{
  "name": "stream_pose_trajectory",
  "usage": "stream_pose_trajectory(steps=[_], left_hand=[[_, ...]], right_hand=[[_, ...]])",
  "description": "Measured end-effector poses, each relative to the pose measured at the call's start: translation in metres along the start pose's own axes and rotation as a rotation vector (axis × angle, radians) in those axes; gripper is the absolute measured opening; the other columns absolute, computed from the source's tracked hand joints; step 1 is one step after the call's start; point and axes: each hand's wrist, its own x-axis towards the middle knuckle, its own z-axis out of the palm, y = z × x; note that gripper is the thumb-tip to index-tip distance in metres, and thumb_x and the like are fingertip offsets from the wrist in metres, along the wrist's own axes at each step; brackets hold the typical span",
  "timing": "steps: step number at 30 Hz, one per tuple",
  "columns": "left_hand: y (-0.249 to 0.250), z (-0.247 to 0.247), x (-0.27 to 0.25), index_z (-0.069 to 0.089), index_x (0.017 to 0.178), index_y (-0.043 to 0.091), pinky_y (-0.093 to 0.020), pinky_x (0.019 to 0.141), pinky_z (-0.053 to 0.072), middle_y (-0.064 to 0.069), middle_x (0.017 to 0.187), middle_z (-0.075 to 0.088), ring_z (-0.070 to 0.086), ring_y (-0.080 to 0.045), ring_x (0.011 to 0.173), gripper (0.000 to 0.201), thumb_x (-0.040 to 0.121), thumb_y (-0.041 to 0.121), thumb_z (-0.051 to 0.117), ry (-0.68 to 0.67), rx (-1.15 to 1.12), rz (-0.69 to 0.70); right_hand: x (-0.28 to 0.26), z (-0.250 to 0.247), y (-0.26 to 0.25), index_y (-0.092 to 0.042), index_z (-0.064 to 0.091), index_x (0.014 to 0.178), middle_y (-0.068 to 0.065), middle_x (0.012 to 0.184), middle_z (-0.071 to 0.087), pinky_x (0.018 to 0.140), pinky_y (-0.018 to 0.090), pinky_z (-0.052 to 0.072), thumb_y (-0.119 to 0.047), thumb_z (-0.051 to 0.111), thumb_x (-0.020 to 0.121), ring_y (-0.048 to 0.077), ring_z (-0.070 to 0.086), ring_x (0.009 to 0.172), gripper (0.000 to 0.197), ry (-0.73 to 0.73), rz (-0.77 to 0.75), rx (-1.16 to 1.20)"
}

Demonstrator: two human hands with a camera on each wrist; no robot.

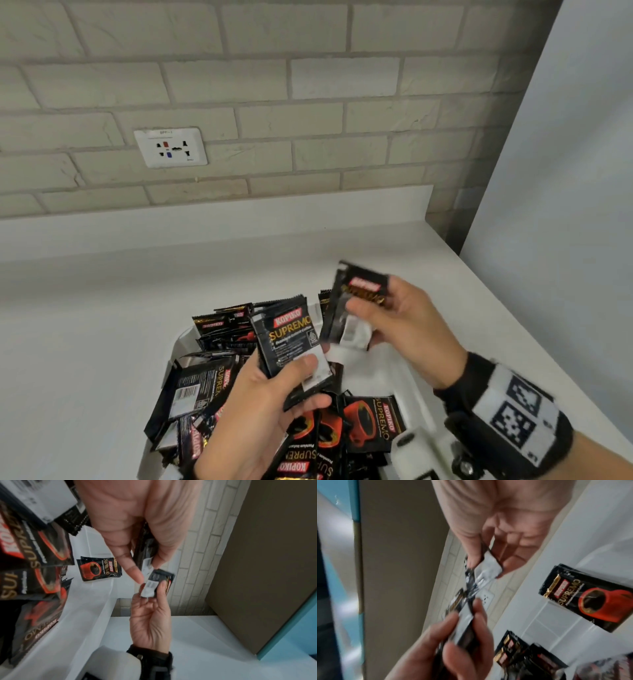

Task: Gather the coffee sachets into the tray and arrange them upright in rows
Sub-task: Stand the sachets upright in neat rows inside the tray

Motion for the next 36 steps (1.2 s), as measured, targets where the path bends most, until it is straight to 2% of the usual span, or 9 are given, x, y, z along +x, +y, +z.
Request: stream_pose_trajectory(steps=[3, 7, 11, 16, 19, 26, 29, 31, 36], left_hand=[[0.001, -0.005, 0.0, 0.061, 0.101, 0.002, -0.027, 0.045, 0.055, -0.011, 0.086, 0.074, 0.069, -0.023, 0.07, 0.024, 0.077, 0.0, 0.057, 0.035, -0.056, -0.012], [0.003, -0.005, -0.003, 0.052, 0.09, -0.004, -0.03, 0.04, 0.054, -0.017, 0.064, 0.07, 0.066, -0.029, 0.057, 0.009, 0.088, 0.0, 0.045, 0.074, -0.139, -0.047], [0.0, -0.002, -0.004, 0.055, 0.087, 0.001, -0.031, 0.042, 0.055, -0.016, 0.066, 0.07, 0.067, -0.023, 0.052, 0.01, 0.086, -0.004, 0.047, 0.04, -0.079, -0.004], [0.001, -0.006, -0.005, 0.063, 0.09, 0.004, -0.029, 0.046, 0.055, -0.014, 0.076, 0.072, 0.069, -0.022, 0.059, 0.033, 0.058, 0.004, 0.065, 0.012, 0.051, 0.09], [-0.001, -0.007, -0.003, 0.061, 0.086, 0.002, -0.025, 0.037, 0.049, -0.014, 0.069, 0.071, 0.067, -0.022, 0.053, 0.025, 0.063, -0.006, 0.064, 0.044, 0.05, 0.119], [-0.004, -0.009, 0.003, 0.061, 0.098, 0.002, -0.022, 0.041, 0.05, -0.008, 0.081, 0.074, 0.066, -0.014, 0.057, 0.03, 0.07, 0.015, 0.062, 0.112, 0.008, 0.142], [-0.004, -0.009, 0.005, 0.061, 0.102, 0.009, -0.022, 0.045, 0.053, -0.004, 0.084, 0.074, 0.067, -0.015, 0.062, 0.019, 0.083, 0.007, 0.056, 0.136, 0.002, 0.176], [-0.006, -0.006, 0.005, 0.06, 0.101, 0.015, -0.024, 0.048, 0.054, -0.002, 0.087, 0.073, 0.066, -0.019, 0.071, 0.019, 0.087, 0.004, 0.053, 0.13, 0.03, 0.195], [-0.007, 0.009, -0.003, 0.056, 0.105, 0.019, -0.022, 0.054, 0.054, 0.001, 0.083, 0.073, 0.069, -0.011, 0.07, 0.023, 0.082, 0.019, 0.056, 0.004, 0.088, 0.217]], right_hand=[[-0.002, -0.009, -0.002, -0.016, 0.058, 0.097, 0.002, 0.083, 0.072, 0.053, 0.028, 0.054, -0.008, 0.065, 0.072, 0.013, 0.069, 0.07, 0.027, 0.077, 0.015, 0.287], [-0.013, -0.001, -0.003, -0.015, 0.058, 0.098, 0.004, 0.083, 0.072, 0.066, 0.038, 0.054, -0.02, 0.069, 0.058, 0.019, 0.069, 0.073, 0.042, -0.126, 0.072, 0.1], [-0.014, 0.01, 0.002, -0.013, 0.059, 0.102, 0.004, 0.089, 0.071, 0.06, 0.023, 0.053, -0.001, 0.068, 0.071, 0.013, 0.068, 0.074, 0.034, -0.227, 0.129, 0.113], [-0.013, 0.016, 0.007, -0.016, 0.062, 0.098, 0.002, 0.094, 0.07, 0.071, 0.024, 0.055, -0.002, 0.068, 0.076, 0.011, 0.067, 0.08, 0.027, -0.267, 0.127, 0.032], [-0.014, 0.018, 0.011, -0.013, 0.066, 0.093, 0.005, 0.093, 0.071, 0.077, 0.028, 0.055, -0.008, 0.069, 0.076, 0.014, 0.067, 0.081, 0.018, -0.233, 0.148, 0.006], [-0.008, 0.002, 0.007, -0.016, 0.063, 0.095, 0.001, 0.085, 0.072, 0.065, 0.028, 0.056, -0.008, 0.065, 0.078, 0.014, 0.068, 0.073, 0.019, 0.012, 0.178, 0.17], [-0.008, -0.002, 0.0, -0.016, 0.058, 0.088, 0.001, 0.083, 0.068, 0.068, 0.022, 0.053, -0.004, 0.066, 0.079, 0.009, 0.064, 0.073, 0.017, 0.122, 0.011, -0.074], [-0.013, 0.006, -0.005, -0.022, 0.05, 0.084, -0.005, 0.074, 0.062, 0.057, 0.013, 0.048, -0.007, 0.066, 0.08, -0.002, 0.055, 0.06, 0.022, 0.072, -0.08, -0.288], [-0.021, 0.035, -0.009, -0.027, 0.038, 0.08, -0.009, 0.059, 0.044, 0.046, 0.011, 0.037, -0.017, 0.059, 0.085, -0.001, 0.044, 0.047, 0.024, -0.077, -0.178, -0.449]])
